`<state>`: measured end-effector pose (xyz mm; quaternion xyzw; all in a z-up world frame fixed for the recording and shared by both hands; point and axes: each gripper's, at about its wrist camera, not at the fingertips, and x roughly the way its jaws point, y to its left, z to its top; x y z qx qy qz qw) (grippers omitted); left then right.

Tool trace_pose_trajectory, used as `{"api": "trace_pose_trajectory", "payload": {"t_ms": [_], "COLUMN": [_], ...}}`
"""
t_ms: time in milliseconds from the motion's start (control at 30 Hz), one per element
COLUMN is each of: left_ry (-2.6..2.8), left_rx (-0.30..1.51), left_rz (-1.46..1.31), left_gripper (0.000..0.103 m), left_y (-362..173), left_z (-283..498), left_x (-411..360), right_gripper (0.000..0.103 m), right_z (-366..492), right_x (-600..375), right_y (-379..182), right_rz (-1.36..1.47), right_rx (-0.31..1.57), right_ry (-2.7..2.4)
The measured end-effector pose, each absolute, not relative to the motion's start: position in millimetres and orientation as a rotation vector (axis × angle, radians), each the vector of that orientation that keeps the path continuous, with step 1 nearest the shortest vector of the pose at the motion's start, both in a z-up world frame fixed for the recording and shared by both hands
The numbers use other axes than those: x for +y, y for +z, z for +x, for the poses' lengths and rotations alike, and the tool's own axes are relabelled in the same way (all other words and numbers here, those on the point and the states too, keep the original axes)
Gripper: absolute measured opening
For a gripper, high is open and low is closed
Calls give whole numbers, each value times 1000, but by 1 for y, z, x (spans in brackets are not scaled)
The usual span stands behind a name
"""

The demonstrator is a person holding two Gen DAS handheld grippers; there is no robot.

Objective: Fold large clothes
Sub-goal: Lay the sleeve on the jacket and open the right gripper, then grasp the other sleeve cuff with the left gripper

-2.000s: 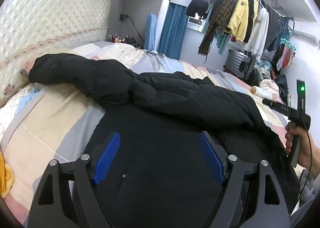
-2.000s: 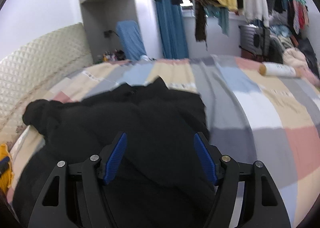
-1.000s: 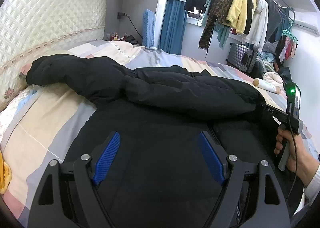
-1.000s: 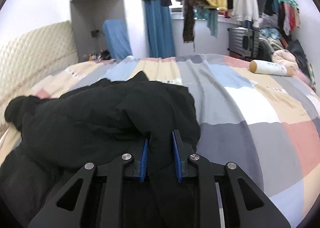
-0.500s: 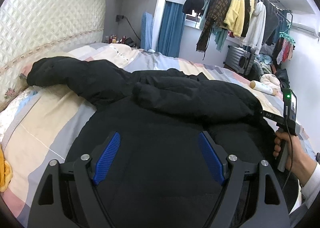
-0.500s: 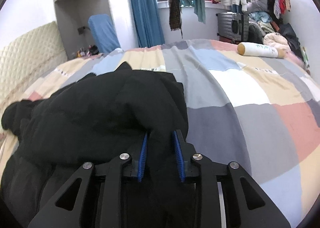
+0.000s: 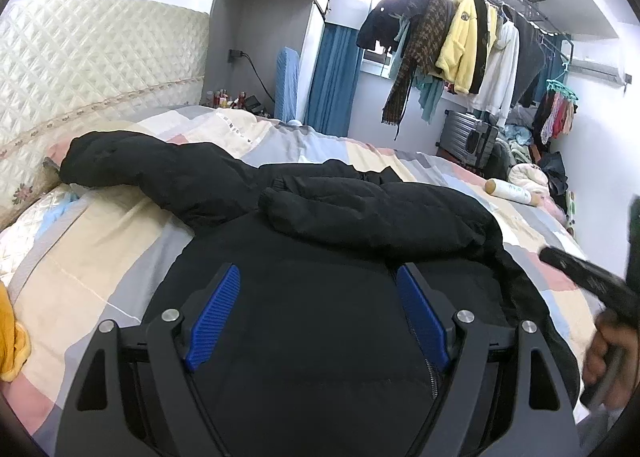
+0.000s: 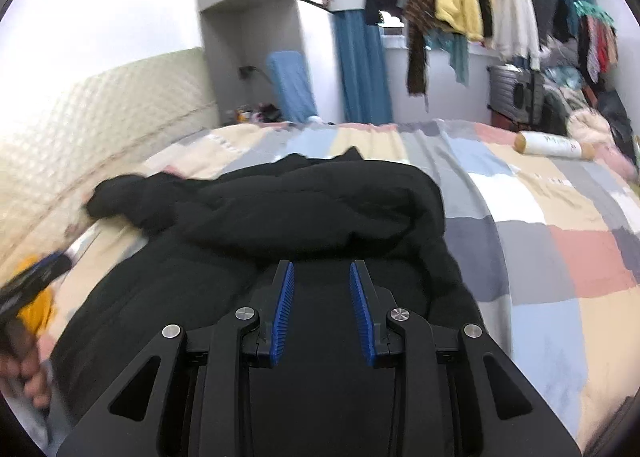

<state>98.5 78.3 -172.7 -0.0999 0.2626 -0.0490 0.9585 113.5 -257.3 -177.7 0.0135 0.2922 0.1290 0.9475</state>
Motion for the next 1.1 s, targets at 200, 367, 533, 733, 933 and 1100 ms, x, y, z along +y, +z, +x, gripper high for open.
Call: {"api": "trace_pose_trajectory", "payload": {"t_ms": [200,367,533,733,933,1100], "left_ry": [-95,-79,-68,53,198,303], "left_rx": [505,546,558,555,560,647], "left_rz": [-203,-235,-316,-323,-392,-424], "left_gripper": [81,81,81,84,85,86], "left_y": [-171,-172,-146,-116,-121,-156], "left_z": [91,101,109,136,181,217], "left_x": [83,98,140,213,307,372], "right_gripper": [27,27,27,27,32,43], "right_z": [57,23,24,22,21,31], "right_x": [-251,-250,-252,-254,-244,-242], "right_y": [-160,-167,-170,-172,-177,-186], "right_rz": [24,36,35,72,50,71], "right_rx": [528,504,512,510,515,561], "right_ry": [307,341,361,423,412,360]}}
